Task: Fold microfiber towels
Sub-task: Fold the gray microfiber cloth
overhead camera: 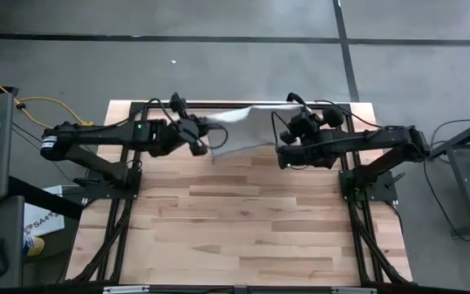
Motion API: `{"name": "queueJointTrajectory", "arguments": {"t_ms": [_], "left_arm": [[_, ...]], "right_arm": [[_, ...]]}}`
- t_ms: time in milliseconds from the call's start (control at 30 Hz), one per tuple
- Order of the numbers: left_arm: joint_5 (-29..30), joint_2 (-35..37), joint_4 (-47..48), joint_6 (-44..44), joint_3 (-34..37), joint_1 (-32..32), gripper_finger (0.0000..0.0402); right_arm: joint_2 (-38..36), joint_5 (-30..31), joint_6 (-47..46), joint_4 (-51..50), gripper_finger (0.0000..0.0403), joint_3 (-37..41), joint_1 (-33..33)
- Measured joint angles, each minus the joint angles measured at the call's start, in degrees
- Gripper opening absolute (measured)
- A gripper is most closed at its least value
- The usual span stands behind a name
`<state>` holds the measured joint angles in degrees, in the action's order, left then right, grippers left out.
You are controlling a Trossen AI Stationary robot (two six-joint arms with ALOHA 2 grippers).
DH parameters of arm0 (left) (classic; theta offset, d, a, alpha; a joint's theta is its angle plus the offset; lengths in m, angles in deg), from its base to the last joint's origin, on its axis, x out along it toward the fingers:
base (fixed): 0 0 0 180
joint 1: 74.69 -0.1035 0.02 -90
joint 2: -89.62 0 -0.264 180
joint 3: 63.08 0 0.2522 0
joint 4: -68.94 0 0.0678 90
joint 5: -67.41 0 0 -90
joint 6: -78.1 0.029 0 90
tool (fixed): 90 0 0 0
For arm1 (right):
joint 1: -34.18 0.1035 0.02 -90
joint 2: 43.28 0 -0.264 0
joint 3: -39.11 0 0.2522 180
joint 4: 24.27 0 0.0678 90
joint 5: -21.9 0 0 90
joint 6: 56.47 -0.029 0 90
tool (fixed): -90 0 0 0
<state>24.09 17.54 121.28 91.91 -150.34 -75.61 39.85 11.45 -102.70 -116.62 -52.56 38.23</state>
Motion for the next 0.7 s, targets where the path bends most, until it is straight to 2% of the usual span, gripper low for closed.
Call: {"name": "queueJointTrajectory", "arguments": {"t_ms": [200, 400, 533, 700], "left_arm": [[-0.69, -0.24, 3.20, -3.44, 0.00, 6.86, 0.0000], [5.33, 0.31, 3.53, -3.58, 0.00, 10.08, 0.0000], [6.87, 0.82, 4.06, -3.58, 0.02, 9.89, 0.0000], [12.16, 0.79, 5.76, -2.03, 0.02, 9.89, 0.0000]], "right_arm": [[-0.02, -4.99, 0.03, 0.02, 0.0003, 0.00, 5.51], [-0.02, -3.52, -0.25, 0.11, 0.0003, 0.00, 8.80], [-0.02, -2.56, -0.13, 0.15, 0.0003, 0.00, 8.70], [-0.02, -1.52, 0.84, -0.14, 0.0003, 0.00, 5.41]]}}
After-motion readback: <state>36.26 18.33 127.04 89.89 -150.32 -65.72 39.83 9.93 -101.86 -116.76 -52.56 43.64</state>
